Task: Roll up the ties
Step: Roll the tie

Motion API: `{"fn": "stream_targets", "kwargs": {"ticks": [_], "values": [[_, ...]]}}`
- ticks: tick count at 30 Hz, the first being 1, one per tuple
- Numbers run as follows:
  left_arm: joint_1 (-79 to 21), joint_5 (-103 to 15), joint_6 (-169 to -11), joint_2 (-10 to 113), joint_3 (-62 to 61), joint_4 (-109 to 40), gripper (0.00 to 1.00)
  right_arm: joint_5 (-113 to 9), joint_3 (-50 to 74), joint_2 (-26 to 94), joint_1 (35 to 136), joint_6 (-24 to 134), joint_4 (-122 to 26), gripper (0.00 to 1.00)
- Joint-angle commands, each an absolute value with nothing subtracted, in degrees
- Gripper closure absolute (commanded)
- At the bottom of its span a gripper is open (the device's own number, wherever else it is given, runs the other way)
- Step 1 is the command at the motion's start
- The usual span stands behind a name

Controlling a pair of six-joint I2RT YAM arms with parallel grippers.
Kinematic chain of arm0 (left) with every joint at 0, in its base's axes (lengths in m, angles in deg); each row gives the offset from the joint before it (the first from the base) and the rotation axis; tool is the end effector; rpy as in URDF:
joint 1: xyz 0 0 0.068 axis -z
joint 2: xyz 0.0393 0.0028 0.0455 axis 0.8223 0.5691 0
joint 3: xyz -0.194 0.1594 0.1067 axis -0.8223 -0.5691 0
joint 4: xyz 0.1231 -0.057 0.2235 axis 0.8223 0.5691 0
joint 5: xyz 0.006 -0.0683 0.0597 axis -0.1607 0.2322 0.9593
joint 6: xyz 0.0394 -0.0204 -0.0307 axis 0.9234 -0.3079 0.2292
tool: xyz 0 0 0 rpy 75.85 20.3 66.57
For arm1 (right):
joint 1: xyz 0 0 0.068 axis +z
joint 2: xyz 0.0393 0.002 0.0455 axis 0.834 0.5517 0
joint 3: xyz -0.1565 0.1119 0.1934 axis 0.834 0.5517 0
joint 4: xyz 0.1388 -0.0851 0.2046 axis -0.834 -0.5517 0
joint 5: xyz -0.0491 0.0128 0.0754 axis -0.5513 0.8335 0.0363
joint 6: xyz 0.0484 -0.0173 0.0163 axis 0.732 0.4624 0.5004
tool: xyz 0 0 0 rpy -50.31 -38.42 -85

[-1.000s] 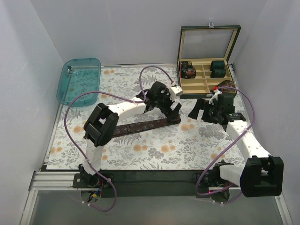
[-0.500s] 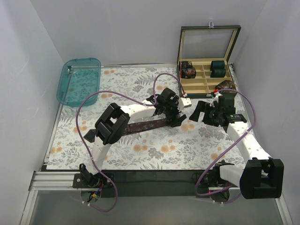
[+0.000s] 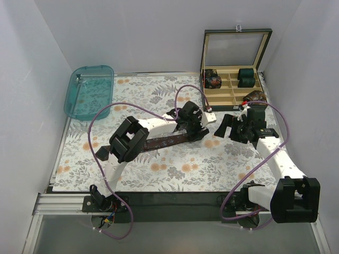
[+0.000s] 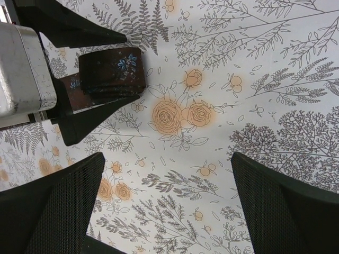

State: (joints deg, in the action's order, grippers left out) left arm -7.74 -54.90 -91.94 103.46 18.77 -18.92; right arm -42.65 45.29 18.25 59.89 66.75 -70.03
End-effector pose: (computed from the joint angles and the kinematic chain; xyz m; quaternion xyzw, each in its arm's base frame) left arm 0.3175 -0.3648 0.1460 0.3295 0.8660 -0.3075 0.2167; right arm 0.2333 0.0244 0.2353 0.0640 0.9150 0.2075 0.3400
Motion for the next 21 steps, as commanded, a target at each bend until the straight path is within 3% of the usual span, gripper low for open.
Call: {"fn": "stream_targets", "kwargs": {"ticks": [1, 17, 21], "values": [[-6.89, -52.79, -90.57, 104.56, 18.85, -19.21, 0.37, -41.23, 44.81, 18.82, 59.59, 66.64, -69.72, 0.08], [-6.62, -51.56, -92.59, 102.45, 12.43, -25.01, 0.69, -39.39, 46.48, 19.88, 59.5, 67.25, -68.05, 0.1], [-6.62, -51.03, -93.03, 101.49, 11.55, -26.24, 0.64, -39.03, 46.48, 20.06, 59.5, 67.34, -67.87, 0.1]]}}
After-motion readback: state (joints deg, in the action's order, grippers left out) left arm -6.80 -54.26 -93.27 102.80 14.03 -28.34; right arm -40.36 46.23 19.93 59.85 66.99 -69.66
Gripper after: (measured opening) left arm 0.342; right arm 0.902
